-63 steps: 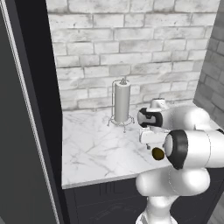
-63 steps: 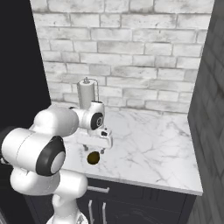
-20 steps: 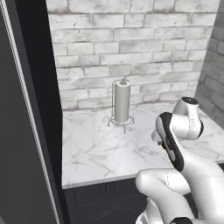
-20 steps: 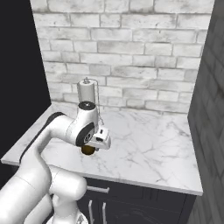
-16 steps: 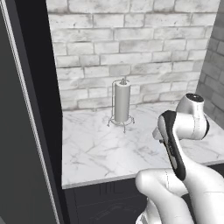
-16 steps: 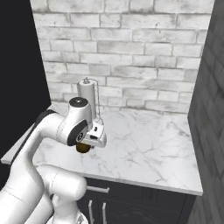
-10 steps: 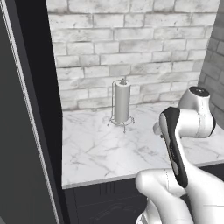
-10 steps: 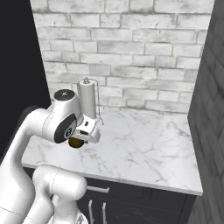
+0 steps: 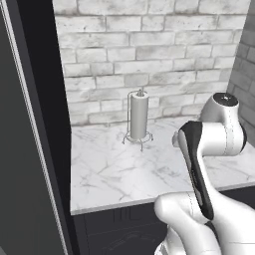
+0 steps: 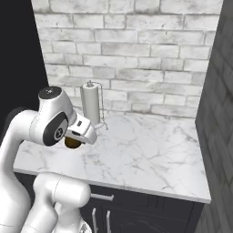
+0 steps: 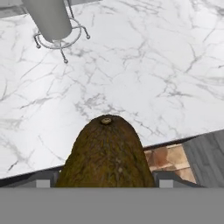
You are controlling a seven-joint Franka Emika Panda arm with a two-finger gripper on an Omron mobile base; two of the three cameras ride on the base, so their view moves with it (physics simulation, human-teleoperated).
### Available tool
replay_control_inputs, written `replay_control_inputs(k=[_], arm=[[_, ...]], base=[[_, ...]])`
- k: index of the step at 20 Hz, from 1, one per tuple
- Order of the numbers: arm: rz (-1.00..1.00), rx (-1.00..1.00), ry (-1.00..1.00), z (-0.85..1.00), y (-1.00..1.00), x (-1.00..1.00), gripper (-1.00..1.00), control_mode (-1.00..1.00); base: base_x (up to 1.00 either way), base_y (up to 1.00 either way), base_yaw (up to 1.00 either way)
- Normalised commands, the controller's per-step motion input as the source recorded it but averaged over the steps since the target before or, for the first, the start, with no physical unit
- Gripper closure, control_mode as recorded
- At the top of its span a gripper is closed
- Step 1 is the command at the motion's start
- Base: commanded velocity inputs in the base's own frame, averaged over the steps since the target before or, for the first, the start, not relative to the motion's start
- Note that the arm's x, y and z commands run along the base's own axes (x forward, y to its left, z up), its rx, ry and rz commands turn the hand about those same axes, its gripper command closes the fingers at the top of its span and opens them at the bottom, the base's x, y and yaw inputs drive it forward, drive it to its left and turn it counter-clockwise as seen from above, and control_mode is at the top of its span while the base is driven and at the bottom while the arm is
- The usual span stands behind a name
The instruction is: Place the avocado in the correct fridge rack based on whether it is a fruit or vegetable. Finally, close the fridge door.
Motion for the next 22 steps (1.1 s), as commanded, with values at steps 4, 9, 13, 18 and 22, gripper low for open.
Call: replay_control_inputs(k=[4, 9, 13, 18, 22], arm=[[0.0, 0.0, 0.0, 0.0, 0.0, 0.0, 1.0, -1.0], [0.0, 0.0, -0.09, 0.0, 0.0, -0.46, 1.0, 1.0], [0.0, 0.0, 0.0, 0.0, 0.0, 0.0, 1.0, 1.0], [0.0, 0.0, 0.0, 0.0, 0.0, 0.0, 1.0, 1.0], [0.0, 0.0, 0.0, 0.0, 0.0, 0.0, 1.0, 1.0]], base=[[0.0, 0.0, 0.0], [-0.2, 0.0, 0.0], [-1.0, 0.04, 0.0], [-0.99, 0.21, 0.0], [-0.81, 0.64, 0.01]])
